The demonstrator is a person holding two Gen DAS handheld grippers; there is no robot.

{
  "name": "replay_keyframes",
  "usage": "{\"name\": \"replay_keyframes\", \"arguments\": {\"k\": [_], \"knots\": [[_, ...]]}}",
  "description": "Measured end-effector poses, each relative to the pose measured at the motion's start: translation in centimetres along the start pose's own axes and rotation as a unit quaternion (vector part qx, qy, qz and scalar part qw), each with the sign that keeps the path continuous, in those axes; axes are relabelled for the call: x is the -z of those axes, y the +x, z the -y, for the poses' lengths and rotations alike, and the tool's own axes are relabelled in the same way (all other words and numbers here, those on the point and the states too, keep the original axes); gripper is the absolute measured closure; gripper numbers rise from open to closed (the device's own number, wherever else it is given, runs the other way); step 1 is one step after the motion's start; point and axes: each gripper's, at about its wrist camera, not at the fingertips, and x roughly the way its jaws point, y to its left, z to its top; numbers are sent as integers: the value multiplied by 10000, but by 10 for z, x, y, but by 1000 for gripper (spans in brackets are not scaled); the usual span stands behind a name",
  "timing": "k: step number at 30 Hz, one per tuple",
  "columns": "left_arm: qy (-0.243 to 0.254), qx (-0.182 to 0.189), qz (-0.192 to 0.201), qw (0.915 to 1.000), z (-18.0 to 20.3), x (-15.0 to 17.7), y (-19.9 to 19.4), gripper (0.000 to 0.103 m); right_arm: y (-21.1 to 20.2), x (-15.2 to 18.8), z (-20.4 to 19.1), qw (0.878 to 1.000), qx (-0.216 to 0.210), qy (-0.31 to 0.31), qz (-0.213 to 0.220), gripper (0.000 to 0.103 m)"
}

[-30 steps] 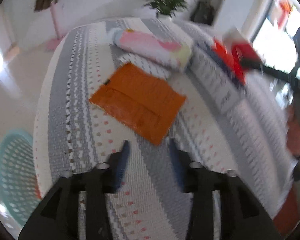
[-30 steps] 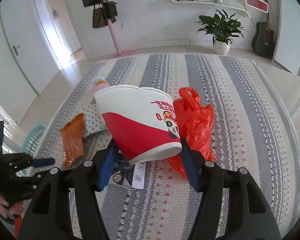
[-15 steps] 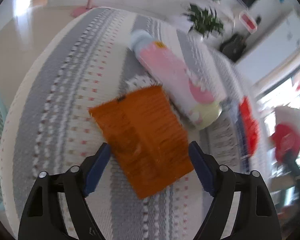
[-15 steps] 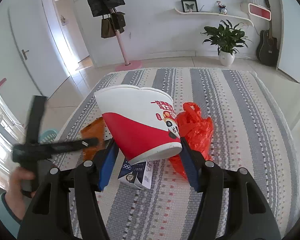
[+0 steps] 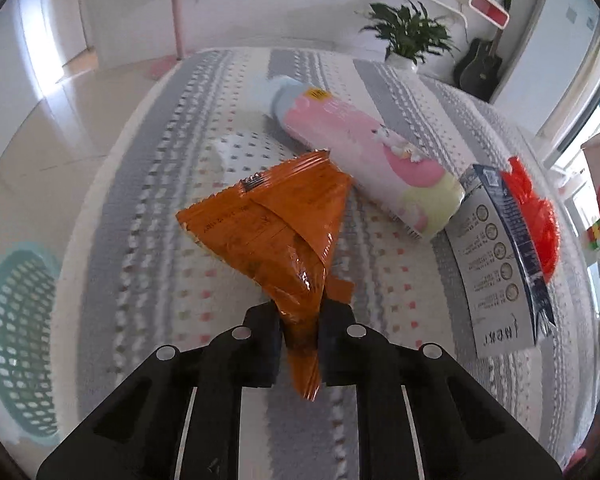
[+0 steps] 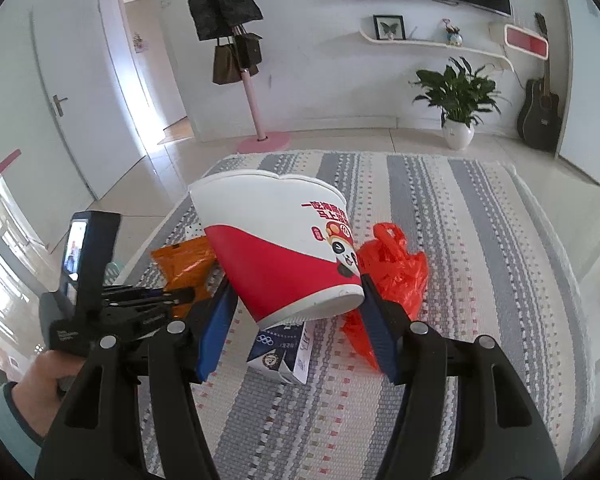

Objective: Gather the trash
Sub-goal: 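Carry orange bag and red-and-white cup over the blue basket and open both tools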

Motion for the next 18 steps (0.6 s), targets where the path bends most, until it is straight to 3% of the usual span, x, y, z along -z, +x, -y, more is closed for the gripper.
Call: {"name": "replay_keyframes", "arguments": {"k": [9, 14, 18], "knots": [[-512, 1006, 547, 9921, -52, 29, -79, 93, -15, 4, -36, 9985, -340, -395, 187, 46], [-702, 1069, 939, 9873, -87, 36, -131, 93, -25, -2, -79, 9960, -568, -599, 347, 46], [-845, 785, 1292, 9849, -126, 40, -172, 93, -25, -15, -123, 9930, -766, -785, 435, 46]]}}
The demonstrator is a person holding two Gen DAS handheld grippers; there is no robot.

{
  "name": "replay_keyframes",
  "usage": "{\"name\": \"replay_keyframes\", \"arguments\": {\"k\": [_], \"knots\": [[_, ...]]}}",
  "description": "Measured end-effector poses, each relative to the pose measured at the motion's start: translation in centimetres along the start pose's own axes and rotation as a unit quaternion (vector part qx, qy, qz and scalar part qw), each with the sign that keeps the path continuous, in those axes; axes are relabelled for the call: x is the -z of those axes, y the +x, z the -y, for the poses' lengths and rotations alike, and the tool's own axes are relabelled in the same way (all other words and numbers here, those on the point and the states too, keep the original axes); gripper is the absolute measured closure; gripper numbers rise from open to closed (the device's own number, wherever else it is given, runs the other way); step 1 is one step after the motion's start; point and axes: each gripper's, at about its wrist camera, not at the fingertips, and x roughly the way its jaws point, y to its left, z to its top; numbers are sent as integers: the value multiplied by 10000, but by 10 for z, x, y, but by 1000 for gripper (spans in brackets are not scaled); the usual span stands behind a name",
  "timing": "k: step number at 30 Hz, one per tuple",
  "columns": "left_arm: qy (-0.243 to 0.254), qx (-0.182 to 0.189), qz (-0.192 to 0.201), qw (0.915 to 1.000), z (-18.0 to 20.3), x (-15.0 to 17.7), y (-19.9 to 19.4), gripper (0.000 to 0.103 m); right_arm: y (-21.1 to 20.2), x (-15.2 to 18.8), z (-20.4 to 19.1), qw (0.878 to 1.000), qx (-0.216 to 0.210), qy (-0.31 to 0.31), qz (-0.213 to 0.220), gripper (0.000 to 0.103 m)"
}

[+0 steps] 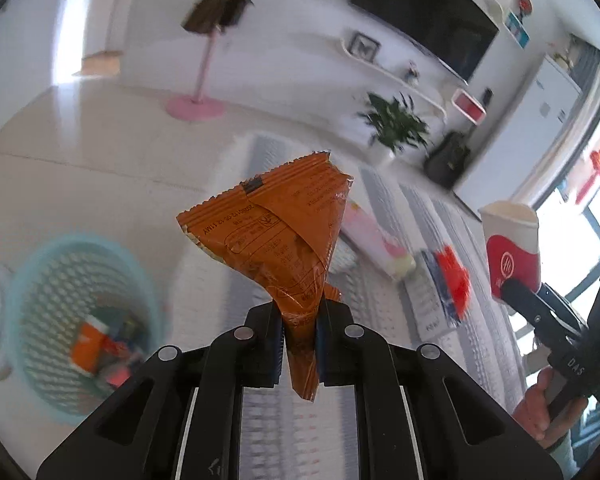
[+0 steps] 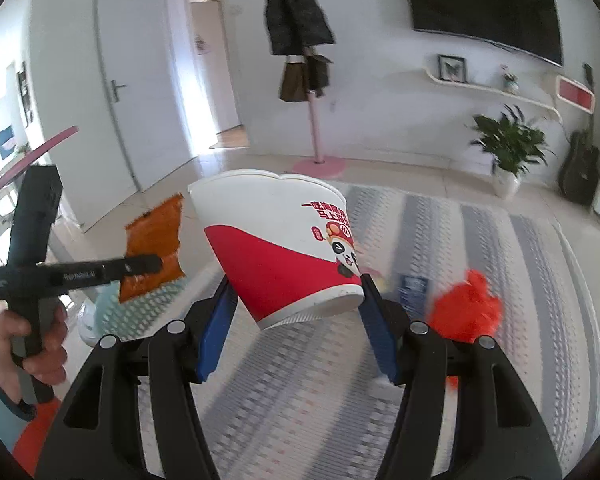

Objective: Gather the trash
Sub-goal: 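Carry orange bag and red-and-white cup over the blue basket and open both tools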

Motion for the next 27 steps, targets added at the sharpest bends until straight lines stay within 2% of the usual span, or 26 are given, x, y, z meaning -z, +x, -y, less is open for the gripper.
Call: {"name": "replay_keyframes", "arguments": {"k": [2, 7, 9, 11, 12, 19, 24, 26, 27], "knots": [[-45, -130, 140, 9998, -14, -5, -16, 93, 8, -10, -22, 9998, -187, -24, 28, 46], [-445, -541, 450, 9965, -78, -10, -56, 93, 40, -26, -85, 9982, -505, -312, -83, 46], [-540, -895, 476, 9934, -98, -8, -64, 93, 56, -27, -109, 9970, -616, -417, -209, 46], [-384, -1425, 498, 9878, -109, -7, -69, 93, 74, -25, -133, 9953, -723, -513, -377, 46], [-379, -1561, 507, 9857, -117, -5, -71, 93, 82, -24, -140, 9948, -748, -534, -444, 46], [-981, -1443, 305, 9842, -172, 1, -73, 93, 139, -4, -199, 9893, -860, -652, -981, 46], [-1127, -1447, 103, 9830, -194, 6, -63, 92, 175, 17, -219, 9853, -875, -585, -1342, 45], [-1153, -1429, 26, 9830, -199, 10, -60, 89, 187, 25, -223, 9835, -885, -567, -1470, 45], [-1154, -1433, -4, 9829, -200, 11, -57, 83, 191, 28, -226, 9828, -890, -556, -1519, 45]]}}
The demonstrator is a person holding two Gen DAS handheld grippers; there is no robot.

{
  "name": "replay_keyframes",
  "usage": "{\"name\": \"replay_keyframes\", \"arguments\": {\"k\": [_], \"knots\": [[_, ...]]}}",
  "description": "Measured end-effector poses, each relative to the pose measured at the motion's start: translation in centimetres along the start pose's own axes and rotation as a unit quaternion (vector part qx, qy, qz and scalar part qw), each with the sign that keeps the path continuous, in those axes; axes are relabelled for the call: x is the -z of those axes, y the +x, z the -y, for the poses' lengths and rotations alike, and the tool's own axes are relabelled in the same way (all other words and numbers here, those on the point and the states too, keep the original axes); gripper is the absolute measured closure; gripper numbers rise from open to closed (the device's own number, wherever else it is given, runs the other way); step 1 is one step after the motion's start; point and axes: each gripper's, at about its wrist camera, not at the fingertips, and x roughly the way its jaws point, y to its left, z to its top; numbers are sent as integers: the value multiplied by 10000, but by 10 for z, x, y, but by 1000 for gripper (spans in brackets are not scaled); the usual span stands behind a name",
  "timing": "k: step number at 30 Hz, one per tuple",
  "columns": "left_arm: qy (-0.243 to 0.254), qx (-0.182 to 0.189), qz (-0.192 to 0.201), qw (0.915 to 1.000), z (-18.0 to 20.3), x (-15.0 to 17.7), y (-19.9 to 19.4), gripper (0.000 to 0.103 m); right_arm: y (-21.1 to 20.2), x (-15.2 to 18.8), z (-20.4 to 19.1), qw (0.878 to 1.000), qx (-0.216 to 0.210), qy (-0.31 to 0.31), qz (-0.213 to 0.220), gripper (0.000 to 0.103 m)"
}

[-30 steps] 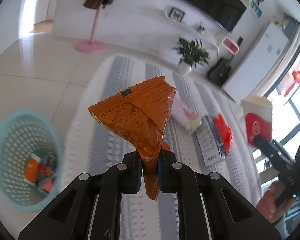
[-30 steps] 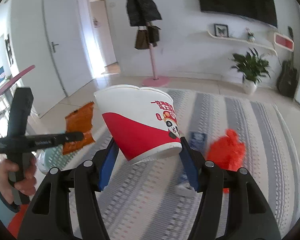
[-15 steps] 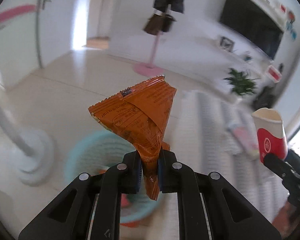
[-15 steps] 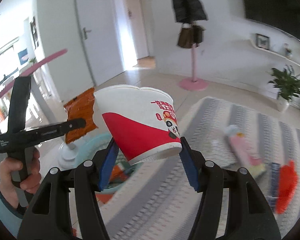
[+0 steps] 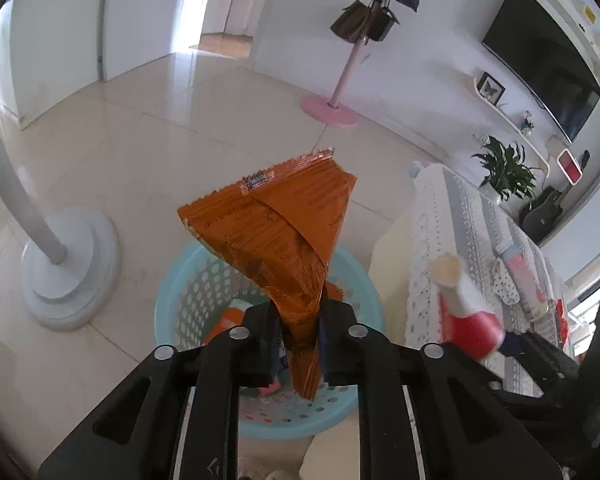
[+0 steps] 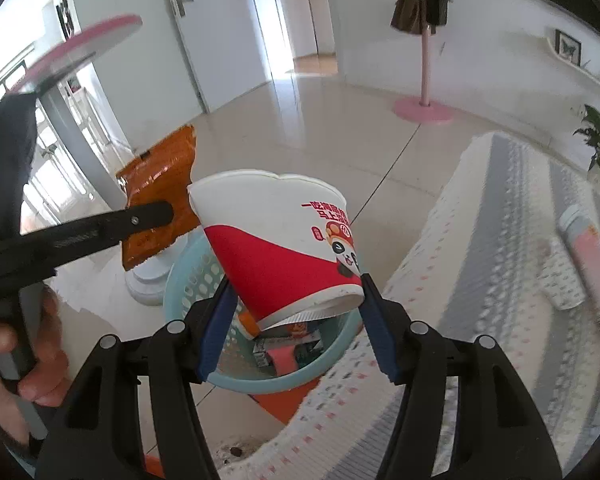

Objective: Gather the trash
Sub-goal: 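Carry orange bag and red-and-white cup over the blue basket and open both tools, then grasp the pink bottle with left tool while right tool grasps the blue milk carton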

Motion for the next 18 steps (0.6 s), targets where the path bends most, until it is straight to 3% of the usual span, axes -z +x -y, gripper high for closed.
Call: {"name": "replay_keyframes", "arguments": {"k": [2, 5, 11, 18], "knots": [[-33, -84, -11, 10000, -5, 1, 2, 77, 14, 3, -4, 9999, -8, 26, -113, 45], [-106, -111, -14, 9999, -12, 2, 0, 60, 31, 5, -6, 9996, -34, 66, -280, 45], [-117, -43, 130, 9998, -11, -3, -10, 58, 44, 9, -3, 9990, -60, 124, -426, 45], [-20, 185, 361, 9992, 9, -7, -20, 60, 17, 13, 4, 9997, -24, 124, -222, 45]]}}
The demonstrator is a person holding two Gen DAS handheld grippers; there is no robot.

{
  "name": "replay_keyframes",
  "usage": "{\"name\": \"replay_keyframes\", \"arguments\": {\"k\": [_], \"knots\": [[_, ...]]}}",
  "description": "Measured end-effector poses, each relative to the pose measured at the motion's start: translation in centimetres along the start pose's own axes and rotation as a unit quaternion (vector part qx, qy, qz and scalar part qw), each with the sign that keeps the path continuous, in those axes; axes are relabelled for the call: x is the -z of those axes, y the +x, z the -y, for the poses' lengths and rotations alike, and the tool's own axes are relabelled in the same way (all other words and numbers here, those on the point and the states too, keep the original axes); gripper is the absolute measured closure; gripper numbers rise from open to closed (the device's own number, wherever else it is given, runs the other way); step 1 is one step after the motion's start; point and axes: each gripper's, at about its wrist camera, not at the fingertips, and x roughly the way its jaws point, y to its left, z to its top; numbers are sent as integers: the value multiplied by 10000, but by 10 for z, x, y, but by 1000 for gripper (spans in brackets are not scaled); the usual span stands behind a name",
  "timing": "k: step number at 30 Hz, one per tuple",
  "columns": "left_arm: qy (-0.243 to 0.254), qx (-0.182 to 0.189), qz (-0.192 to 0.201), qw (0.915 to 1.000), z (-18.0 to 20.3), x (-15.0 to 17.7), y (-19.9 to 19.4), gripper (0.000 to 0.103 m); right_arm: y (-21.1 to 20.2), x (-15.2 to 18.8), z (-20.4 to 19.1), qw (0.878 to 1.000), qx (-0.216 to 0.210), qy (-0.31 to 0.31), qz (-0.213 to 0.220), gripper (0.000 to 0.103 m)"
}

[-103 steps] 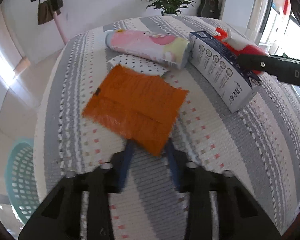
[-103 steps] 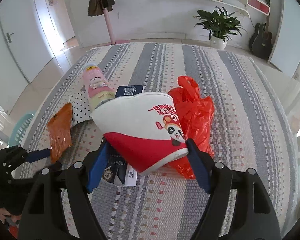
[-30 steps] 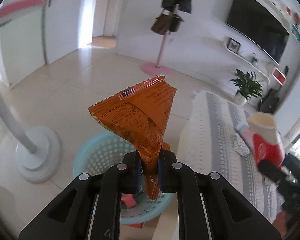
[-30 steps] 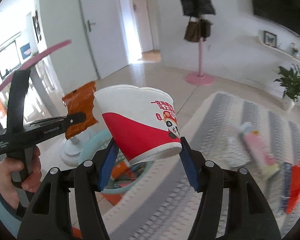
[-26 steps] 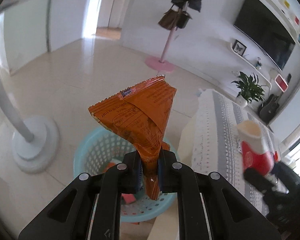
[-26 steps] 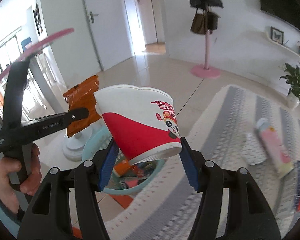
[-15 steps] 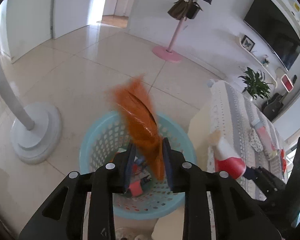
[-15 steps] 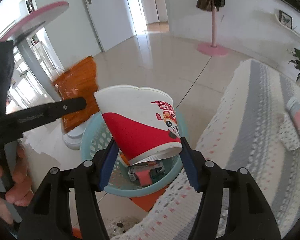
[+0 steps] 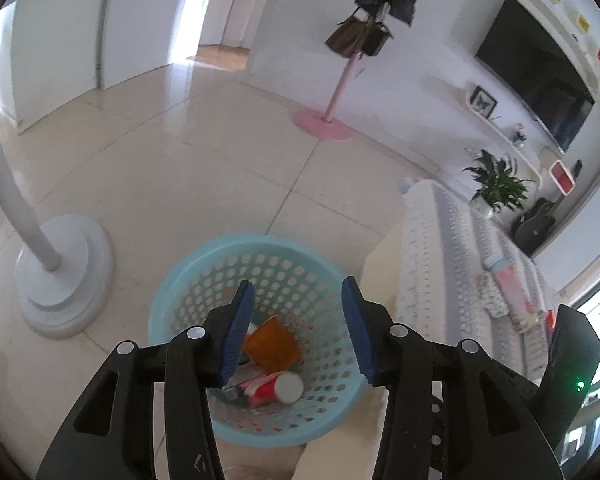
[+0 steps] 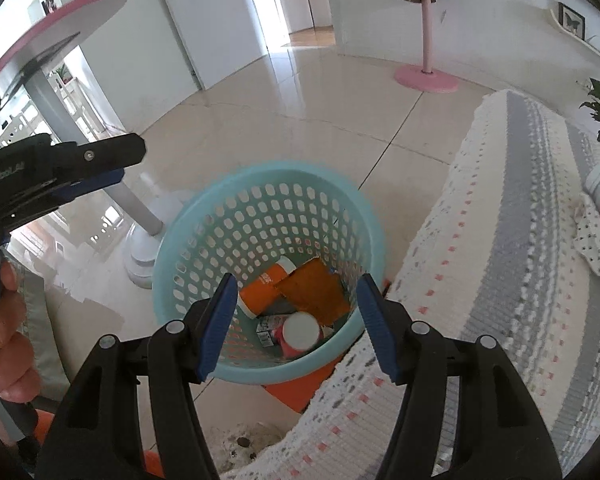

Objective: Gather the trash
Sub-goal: 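Grasp the pink bottle with left tool while right tool grasps the blue milk carton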

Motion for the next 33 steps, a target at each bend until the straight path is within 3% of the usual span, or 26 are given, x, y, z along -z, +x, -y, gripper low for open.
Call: {"name": "replay_keyframes", "arguments": {"k": [8, 13, 18, 21, 24, 29, 33], "knots": [[425, 590, 480, 9962, 70, -1, -21, 60, -89, -3, 26, 9963, 406, -36, 761, 45], [756, 1042, 455, 9906, 133, 11, -19, 60, -157, 13, 90, 9858, 1066, 447, 1218, 45], [1165, 1538, 160, 9811, 204, 29, 0, 58, -206, 42, 176, 9660, 2007, 997, 1291, 45], [1320, 1880, -126, 9732, 246, 37, 19, 59, -211, 60, 227, 9546, 2375, 1417, 1101, 45], [1465, 2127, -504, 9648, 290, 44, 51, 59, -200, 76, 265, 9507, 2380, 1799, 844, 45], [1424, 2093, -1162, 9604, 336, 60, 117, 59, -173, 91, 293, 9532, 2194, 2002, 558, 45], [1076, 1884, -1515, 9644, 353, 67, 165, 46, -157, 92, 295, 9541, 2159, 2015, 501, 45]]}}
